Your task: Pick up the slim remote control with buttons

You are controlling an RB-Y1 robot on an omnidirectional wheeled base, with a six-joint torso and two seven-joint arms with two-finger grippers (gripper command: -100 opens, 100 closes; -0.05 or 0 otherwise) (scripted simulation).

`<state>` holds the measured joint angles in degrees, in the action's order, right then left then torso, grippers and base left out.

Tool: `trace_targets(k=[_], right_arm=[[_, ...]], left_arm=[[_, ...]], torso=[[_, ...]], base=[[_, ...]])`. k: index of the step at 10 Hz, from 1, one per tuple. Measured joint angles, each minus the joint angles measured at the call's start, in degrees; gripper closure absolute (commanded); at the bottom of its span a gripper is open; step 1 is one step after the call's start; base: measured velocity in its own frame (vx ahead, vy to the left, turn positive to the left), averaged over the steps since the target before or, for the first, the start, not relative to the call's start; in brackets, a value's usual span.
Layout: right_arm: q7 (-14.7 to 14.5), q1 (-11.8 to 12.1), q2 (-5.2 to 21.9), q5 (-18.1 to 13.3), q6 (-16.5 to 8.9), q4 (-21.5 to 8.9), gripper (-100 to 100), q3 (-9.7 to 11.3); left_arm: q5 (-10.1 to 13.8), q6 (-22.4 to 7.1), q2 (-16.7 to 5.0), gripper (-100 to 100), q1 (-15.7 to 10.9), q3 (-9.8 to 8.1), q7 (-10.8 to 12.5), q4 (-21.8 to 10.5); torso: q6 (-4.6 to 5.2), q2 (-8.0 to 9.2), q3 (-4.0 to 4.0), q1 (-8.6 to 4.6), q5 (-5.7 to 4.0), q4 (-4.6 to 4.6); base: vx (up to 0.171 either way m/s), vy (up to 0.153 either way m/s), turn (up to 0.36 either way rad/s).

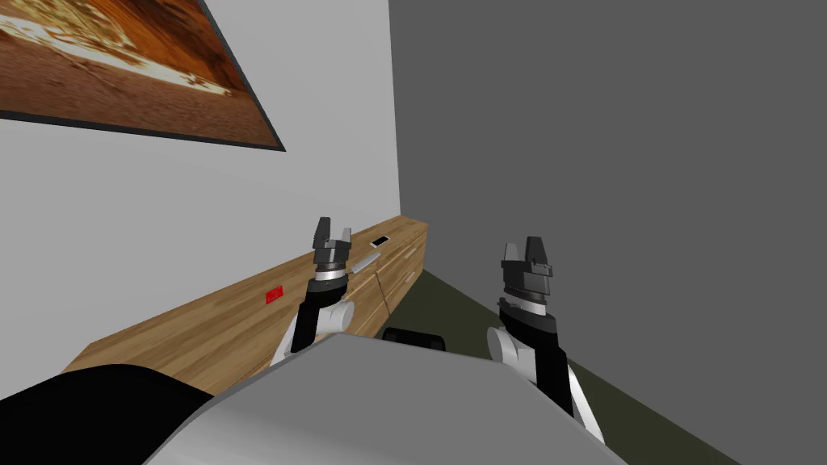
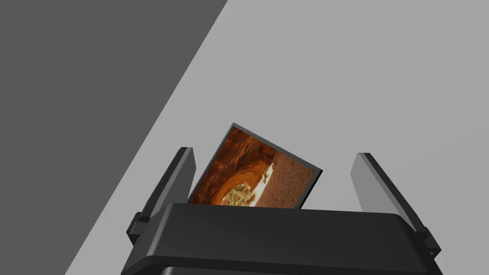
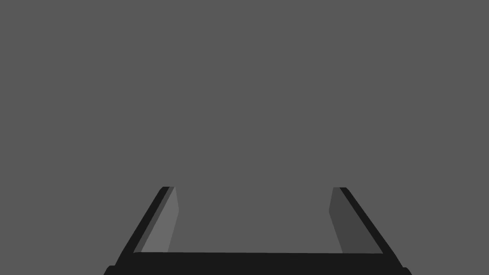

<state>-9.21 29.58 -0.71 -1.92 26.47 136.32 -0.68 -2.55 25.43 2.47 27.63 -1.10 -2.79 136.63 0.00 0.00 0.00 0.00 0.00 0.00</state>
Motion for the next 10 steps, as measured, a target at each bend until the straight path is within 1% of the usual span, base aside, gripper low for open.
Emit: trace_targets(k=[1, 2, 3, 5, 6, 7, 9, 10], right_arm=[[0.0, 0.0, 0.0, 0.0, 0.0, 0.0, 0, 0.0], [0.0, 0.0, 0.0, 0.0, 0.0, 0.0, 0, 0.0], [0.0, 0.0, 0.0, 0.0, 0.0, 0.0, 0, 0.0], [0.0, 0.0, 0.0, 0.0, 0.0, 0.0, 0, 0.0], [0.0, 0.0, 0.0, 0.0, 0.0, 0.0, 0, 0.0], [0.0, 0.0, 0.0, 0.0, 0.0, 0.0, 0, 0.0], [0.0, 0.0, 0.0, 0.0, 0.0, 0.0, 0, 0.0], [0.0, 0.0, 0.0, 0.0, 0.0, 0.0, 0, 0.0]], left_arm=[[0.0, -0.5, -1.6, -100, -0.3, -0.1, 0.2, -0.2], [0.1, -0.9, -2.7, -100, -0.4, -0.19, 0.4, -0.3], [0.2, -1.7, -4.3, -100, -0.8, -0.52, 0.7, -0.5], [0.2, -4.2, -7.8, -100, -2.0, -0.97, 1.8, -1.1], [0.2, -5.3, -8.8, -100, -2.3, -1.0, 2.1, -1.1], [0.2, -6.7, -10.3, -100, -2.8, -1.32, 2.6, -1.1], [0.4, -9.3, -12.4, -100, -4.2, -2.11, 3.7, -1.5], [0.4, -10.5, -13.1, -100, -4.8, -2.36, 4.1, -1.7]], torso=[[0.0, -0.04, -0.02, 0.0, 0.0, -0.01], [0.0, -0.06, -0.04, -0.02, 0.0, -0.01], [0.0, -0.08, -0.05, -0.02, 0.0, -0.02], [0.0, -0.19, -0.11, -0.04, -0.01, -0.04], [0.0, -0.18, -0.11, -0.06, -0.01, -0.04], [0.0, -0.2, -0.12, -0.04, -0.01, -0.05], [0.0, -0.18, -0.1, -0.06, -0.01, -0.04], [0.0, -0.16, -0.1, -0.07, -0.01, -0.04]], base=[[0.019, -0.009, 0.009], [0.021, -0.011, 0.015], [0.032, -0.015, 0.031], [0.049, -0.018, 0.022], [0.048, -0.016, 0.024], [0.037, -0.014, 0.017], [0.038, -0.021, 0.024], [0.053, -0.019, 0.036]])
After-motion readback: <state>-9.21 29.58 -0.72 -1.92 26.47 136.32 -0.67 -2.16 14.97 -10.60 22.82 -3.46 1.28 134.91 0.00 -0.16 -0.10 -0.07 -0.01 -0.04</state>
